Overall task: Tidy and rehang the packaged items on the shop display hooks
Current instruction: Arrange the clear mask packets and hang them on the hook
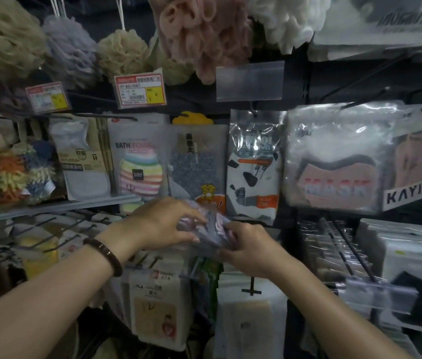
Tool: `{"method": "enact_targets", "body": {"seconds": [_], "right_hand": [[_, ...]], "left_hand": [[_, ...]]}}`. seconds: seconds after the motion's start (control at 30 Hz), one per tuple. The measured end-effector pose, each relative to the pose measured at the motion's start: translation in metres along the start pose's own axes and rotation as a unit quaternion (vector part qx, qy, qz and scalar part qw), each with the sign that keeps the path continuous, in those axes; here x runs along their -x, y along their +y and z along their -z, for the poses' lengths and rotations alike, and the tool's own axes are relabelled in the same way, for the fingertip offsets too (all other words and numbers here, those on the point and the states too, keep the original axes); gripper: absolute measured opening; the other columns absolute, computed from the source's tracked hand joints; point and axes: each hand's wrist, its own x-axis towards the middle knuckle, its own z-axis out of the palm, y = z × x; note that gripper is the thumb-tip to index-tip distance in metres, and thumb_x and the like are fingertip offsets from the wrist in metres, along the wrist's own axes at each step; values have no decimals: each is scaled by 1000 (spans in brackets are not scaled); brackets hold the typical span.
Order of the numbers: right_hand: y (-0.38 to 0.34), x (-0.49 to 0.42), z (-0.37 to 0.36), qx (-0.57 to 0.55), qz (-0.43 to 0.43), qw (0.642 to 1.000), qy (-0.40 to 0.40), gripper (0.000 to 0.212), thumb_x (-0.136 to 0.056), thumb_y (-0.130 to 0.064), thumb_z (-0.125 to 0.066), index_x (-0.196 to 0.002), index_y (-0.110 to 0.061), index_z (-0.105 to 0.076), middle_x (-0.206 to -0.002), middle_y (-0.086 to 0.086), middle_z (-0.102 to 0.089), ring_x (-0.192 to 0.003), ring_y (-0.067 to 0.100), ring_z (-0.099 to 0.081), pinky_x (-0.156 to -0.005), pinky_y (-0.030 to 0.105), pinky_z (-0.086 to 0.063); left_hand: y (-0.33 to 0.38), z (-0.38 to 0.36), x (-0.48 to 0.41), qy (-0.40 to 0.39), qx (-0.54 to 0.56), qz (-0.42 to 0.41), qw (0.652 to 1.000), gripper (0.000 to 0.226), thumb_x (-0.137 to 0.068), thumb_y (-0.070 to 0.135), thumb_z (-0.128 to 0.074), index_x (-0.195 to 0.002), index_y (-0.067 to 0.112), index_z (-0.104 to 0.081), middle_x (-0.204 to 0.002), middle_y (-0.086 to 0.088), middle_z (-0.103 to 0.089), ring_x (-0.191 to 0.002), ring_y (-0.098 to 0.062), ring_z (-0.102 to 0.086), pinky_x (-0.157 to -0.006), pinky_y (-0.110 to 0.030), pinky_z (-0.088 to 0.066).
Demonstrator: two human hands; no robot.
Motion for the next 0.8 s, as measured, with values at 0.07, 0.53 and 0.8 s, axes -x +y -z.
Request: {"method": "enact_targets", "body": {"seconds": [0.07, 0.53, 0.8], "right_hand": [[0, -1, 3, -11, 6, 1000, -1, 39, -89, -56, -69, -119, -33, -67, -103, -5, -73, -90, 17, -71, -81, 44, -64], [-23, 10, -5, 8, 76, 976, 203, 32, -102, -32, -60, -133, -29, -58, -111, 2, -71, -96, 30, -69, -76, 48, -60], [-42, 21, -14, 15, 200, 917, 344, 71, -91, 6, -65, -150, -31, -53, -123, 0, -57, -92, 22, -64, -65, 40, -61]], "left_hand": [[-5, 4, -6, -4, 14, -12, 1000, 42, -94, 54, -76, -135, 54, -66, -143, 24, -66, -130, -5, -62, -110, -41, -53], [14, 7, -6, 237, 116, -100, 959, 20, -100, 41, -70, -117, 37, -79, -119, 18, -65, -110, -1, -64, -93, -20, -52], [27, 5, 40, 252, 732, 110, 623, 124, -55, 79, -91, -151, 11, -52, -139, -23, -70, -124, -40, -72, -105, -55, -58]]}}
